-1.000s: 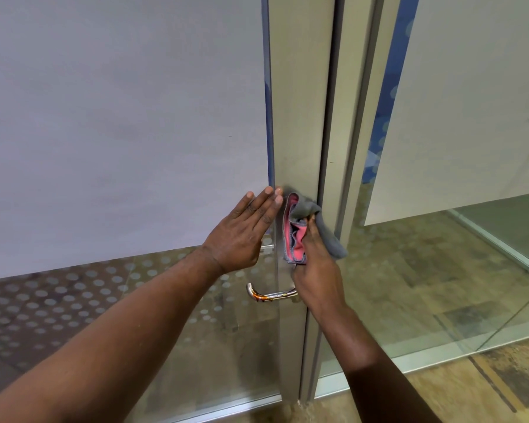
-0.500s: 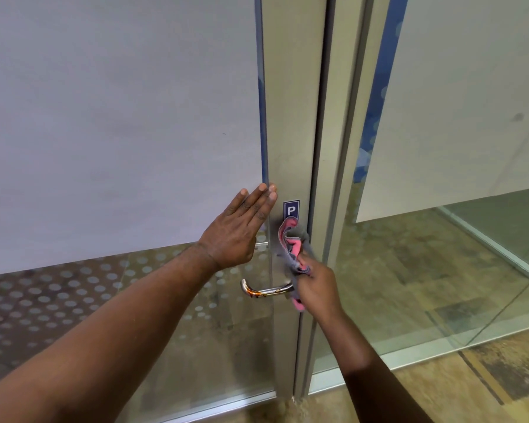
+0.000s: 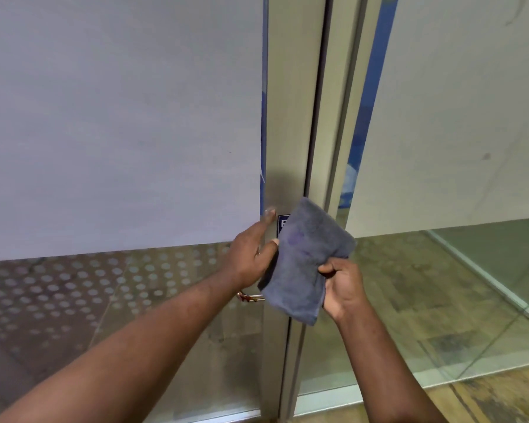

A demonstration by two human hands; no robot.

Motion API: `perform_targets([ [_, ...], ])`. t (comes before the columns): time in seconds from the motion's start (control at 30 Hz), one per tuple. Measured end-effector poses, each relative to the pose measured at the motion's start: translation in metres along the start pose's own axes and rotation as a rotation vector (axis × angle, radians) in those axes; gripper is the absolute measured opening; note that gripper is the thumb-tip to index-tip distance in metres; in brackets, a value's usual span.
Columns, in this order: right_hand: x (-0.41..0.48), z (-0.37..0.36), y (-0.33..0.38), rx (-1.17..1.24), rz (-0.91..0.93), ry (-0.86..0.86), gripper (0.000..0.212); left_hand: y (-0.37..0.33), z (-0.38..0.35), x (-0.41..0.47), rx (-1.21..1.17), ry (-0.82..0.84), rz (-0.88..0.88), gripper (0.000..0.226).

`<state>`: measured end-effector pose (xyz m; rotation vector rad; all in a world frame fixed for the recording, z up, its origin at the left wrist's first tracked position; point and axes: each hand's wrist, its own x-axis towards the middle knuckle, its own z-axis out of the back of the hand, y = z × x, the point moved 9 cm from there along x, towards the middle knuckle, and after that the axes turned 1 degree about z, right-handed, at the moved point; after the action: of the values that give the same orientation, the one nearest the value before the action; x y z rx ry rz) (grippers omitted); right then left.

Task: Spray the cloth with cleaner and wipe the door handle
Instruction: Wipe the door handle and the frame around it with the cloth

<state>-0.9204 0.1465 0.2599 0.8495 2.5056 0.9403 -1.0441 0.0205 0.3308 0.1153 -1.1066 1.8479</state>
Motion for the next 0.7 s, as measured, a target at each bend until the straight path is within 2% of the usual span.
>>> perform_targets([
  [0.1, -0.006, -0.007, 0.008, 0.068, -0.020, 0.054, 0.025, -0.012, -0.004, -0.006, -0.187, -0.053, 0.093, 0.042],
  [0.17, -0.008, -0.006, 0.007, 0.075, -0.060, 0.043, 0.025, -0.012, -0.016, -0.011, -0.417, -0.021, 0.204, 0.030],
  [0.23, -0.009, -0.007, -0.002, 0.117, -0.170, 0.110, 0.030, -0.009, -0.029, -0.015, -0.584, 0.043, 0.328, 0.028],
  [0.3, -0.009, -0.004, -0.009, 0.144, -0.256, 0.136, 0.036, -0.003, -0.035, -0.019, -0.622, 0.058, 0.404, 0.018],
  [0.37, -0.007, 0.005, -0.013, 0.067, -0.290, 0.129, 0.043, 0.006, -0.031, -0.027, -0.604, -0.024, 0.478, 0.030],
  [0.47, 0.003, 0.040, 0.012, -0.225, -0.016, -0.105, 0.059, 0.012, -0.024, -0.037, -0.506, -0.105, 0.502, 0.050],
  [0.53, 0.001, 0.048, 0.025, -0.323, 0.097, -0.152, 0.071, 0.008, -0.026, -0.042, -0.522, -0.068, 0.464, 0.071],
  [0.57, 0.000, 0.048, 0.026, -0.348, 0.114, -0.132, 0.066, 0.008, -0.029, -0.043, -0.526, -0.046, 0.463, 0.069],
  [0.63, -0.001, 0.046, 0.024, -0.384, 0.087, -0.090, 0.043, 0.003, -0.032, -0.046, -0.481, 0.052, 0.465, 0.056],
  [0.7, -0.002, 0.045, 0.021, -0.343, 0.025, -0.026, 0.032, 0.001, -0.038, -0.048, -0.466, 0.194, 0.473, 0.065],
])
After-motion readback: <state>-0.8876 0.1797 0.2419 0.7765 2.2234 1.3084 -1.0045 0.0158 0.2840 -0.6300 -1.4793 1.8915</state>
